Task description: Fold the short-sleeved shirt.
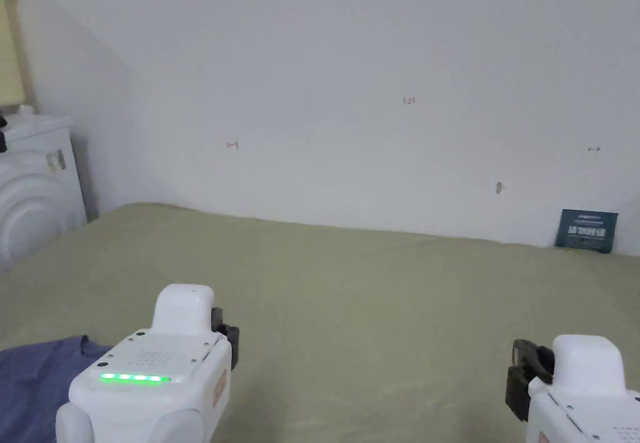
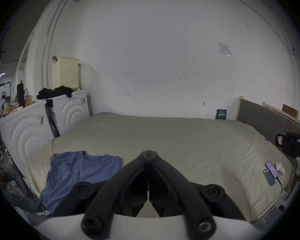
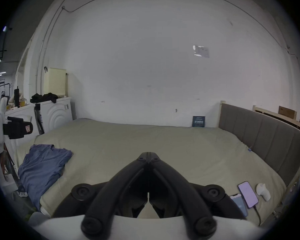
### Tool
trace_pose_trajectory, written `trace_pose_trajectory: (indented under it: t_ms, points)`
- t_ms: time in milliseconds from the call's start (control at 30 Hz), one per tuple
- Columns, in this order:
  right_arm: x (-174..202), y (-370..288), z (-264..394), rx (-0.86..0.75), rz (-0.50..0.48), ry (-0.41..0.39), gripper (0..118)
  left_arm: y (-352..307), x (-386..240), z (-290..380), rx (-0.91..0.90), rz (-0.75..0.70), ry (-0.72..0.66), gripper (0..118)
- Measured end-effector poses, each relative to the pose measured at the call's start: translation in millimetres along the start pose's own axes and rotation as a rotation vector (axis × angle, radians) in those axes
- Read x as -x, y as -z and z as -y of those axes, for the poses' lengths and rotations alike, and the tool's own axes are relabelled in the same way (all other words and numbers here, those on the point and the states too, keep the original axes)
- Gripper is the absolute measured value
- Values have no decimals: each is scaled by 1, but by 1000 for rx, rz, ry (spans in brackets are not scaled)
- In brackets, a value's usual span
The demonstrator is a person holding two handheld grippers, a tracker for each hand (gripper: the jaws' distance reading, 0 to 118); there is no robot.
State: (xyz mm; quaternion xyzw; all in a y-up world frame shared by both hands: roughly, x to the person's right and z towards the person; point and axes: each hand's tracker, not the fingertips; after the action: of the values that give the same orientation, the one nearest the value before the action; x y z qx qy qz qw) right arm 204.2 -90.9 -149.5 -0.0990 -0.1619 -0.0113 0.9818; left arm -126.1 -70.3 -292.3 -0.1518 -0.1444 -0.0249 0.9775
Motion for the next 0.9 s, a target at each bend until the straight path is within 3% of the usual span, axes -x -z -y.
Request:
trace_pose_trajectory:
  t_ms: [267,433,700,900]
  points:
    - [87,43,4,3,-219,10,1,-24,109,12,60,-244,-26,0]
    - [131,65,11,20,-305,3,1,-29,162,27,111,-353,-60,0]
    - [160,88,32,99,-343,-3,1,29,200,57,249,-293,-101,0]
    - [159,109,56,172,-328,-13,1,132,219,96,511,-147,-144,0]
